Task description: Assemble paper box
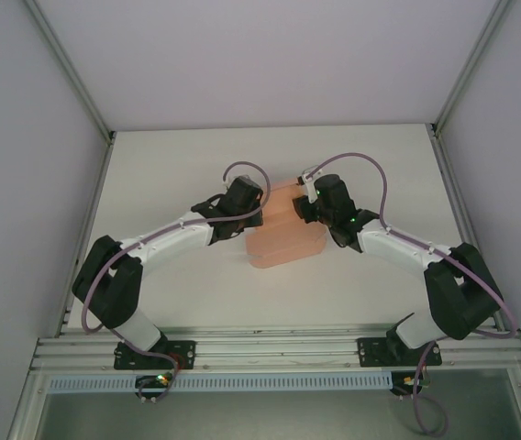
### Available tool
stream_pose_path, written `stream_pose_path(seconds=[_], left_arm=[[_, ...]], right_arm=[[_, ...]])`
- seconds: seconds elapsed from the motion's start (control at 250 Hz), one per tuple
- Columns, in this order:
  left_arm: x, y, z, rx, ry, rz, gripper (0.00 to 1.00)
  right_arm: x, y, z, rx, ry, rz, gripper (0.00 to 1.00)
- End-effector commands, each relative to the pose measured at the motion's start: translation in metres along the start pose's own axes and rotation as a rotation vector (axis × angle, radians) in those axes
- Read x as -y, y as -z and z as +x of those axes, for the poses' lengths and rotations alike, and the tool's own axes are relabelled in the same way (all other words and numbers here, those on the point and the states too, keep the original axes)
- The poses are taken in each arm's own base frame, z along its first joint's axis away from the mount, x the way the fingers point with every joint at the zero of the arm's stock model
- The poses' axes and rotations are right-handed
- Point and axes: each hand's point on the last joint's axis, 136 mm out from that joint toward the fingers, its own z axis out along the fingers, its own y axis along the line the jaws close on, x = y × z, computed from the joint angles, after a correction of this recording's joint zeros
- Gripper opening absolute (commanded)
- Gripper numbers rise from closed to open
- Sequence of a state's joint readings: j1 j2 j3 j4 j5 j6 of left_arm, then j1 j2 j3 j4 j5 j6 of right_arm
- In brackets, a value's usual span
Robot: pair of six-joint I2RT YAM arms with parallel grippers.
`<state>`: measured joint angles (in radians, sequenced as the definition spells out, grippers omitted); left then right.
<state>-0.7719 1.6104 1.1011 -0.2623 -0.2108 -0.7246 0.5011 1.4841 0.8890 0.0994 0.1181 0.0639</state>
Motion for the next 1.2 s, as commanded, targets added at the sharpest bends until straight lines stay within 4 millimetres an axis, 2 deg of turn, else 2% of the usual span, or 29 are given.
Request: stream_pose_path(seconds=[0.0, 0.148, 0.18, 0.26, 0.335, 0.443, 0.575, 0.667, 0.771, 0.863, 1.066, 1.194], left_arm=[[0.007, 0.013, -0.011, 0.032, -0.023, 0.01, 0.0], [0.01, 0.014, -0.012, 0.032, -0.027, 0.016, 0.0], [0.01, 0.014, -0.012, 0.031, -0.029, 0.015, 0.0], [0.01, 0.015, -0.013, 0.037, -0.029, 0.015, 0.0], [0.011, 0.015, -0.013, 0.037, -0.029, 0.02, 0.0], [0.011, 0.016, -0.012, 0.033, -0.031, 0.018, 0.0], [0.011, 0.017, -0.012, 0.034, -0.033, 0.015, 0.0], [0.011, 0.018, -0.013, 0.036, -0.032, 0.015, 0.0], [0.007, 0.018, -0.013, 0.037, -0.029, -0.009, 0.0], [0.002, 0.016, -0.012, 0.03, -0.025, -0.044, 0.0], [-0.013, 0.016, -0.012, 0.027, 0.008, -0.114, 0.0], [-0.026, 0.02, -0.014, 0.045, 0.016, -0.186, 0.0]], right_arm=[[-0.005, -0.003, -0.003, 0.0, -0.022, -0.053, 0.48], [-0.018, -0.004, -0.001, -0.015, -0.029, -0.142, 0.51], [-0.019, -0.005, 0.0, -0.02, -0.028, -0.146, 0.48], [-0.016, -0.005, 0.001, -0.025, -0.025, -0.133, 0.45], [-0.013, -0.006, 0.003, -0.033, -0.025, -0.128, 0.51], [-0.008, -0.01, 0.005, -0.038, -0.04, -0.121, 0.51], [-0.005, -0.012, 0.004, -0.036, -0.062, -0.116, 0.36], [0.001, -0.012, 0.003, -0.031, -0.056, -0.082, 0.18], [0.02, -0.012, 0.006, -0.051, -0.057, 0.032, 0.07], [0.042, -0.01, 0.013, -0.085, -0.048, 0.163, 0.03], [0.109, 0.012, 0.033, -0.236, 0.032, 0.615, 0.02], [0.146, 0.036, 0.033, -0.3, 0.12, 0.904, 0.04]])
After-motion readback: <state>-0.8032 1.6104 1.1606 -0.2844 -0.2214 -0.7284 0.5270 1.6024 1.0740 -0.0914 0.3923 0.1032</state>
